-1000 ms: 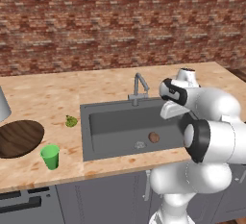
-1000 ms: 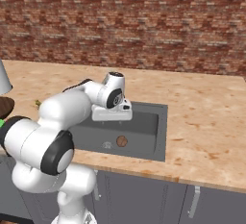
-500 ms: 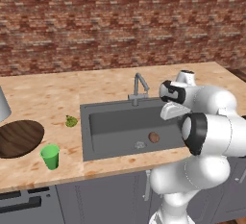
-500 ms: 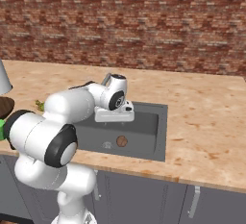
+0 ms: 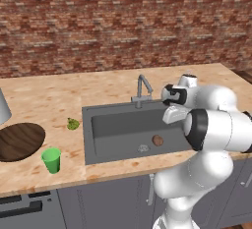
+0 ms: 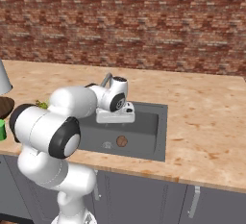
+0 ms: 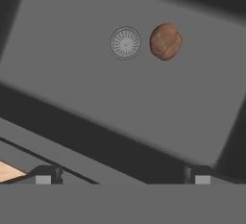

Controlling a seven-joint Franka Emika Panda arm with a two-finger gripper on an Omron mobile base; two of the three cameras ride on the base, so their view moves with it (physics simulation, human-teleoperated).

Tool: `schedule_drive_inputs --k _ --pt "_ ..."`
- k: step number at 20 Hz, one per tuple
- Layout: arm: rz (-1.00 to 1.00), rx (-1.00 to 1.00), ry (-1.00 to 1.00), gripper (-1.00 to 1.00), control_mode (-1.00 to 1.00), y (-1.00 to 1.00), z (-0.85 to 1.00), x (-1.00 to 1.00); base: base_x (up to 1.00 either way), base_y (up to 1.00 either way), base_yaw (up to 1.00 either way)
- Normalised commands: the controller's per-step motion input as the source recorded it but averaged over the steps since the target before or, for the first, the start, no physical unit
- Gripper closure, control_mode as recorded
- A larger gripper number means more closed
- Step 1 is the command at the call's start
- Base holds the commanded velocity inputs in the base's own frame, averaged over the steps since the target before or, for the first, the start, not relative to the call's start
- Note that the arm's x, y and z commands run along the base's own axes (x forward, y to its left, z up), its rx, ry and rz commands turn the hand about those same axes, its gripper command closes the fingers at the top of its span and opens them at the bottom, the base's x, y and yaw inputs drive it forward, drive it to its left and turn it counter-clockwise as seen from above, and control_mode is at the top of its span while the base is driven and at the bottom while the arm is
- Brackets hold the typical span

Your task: Remove the broccoli and potato from the sink. Then move the bowl and cup from the counter to the sink for washing.

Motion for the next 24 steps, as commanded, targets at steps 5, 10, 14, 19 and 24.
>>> schedule_drive_inputs --k 5,10,14,19,24 --pt "0.00 0.00 0.00 -1.00 -1.00 0.00 -0.16 0.14 0.00 0.00 0.00" --pt "0.00 0.00 0.00 -1.00 -1.00 0.00 -0.15 0.14 0.00 0.00 0.00" --pt "0.00 0.00 0.00 -1.00 -1.00 0.00 -0.15 0.14 0.00 0.00 0.00" --pt "0.00 0.00 0.00 -1.00 -1.00 0.00 -0.16 0.15 0.00 0.00 0.00" --pt "0.00 0.00 0.00 -1.00 -1.00 0.00 -0.14 0.17 0.00 0.00 0.00"
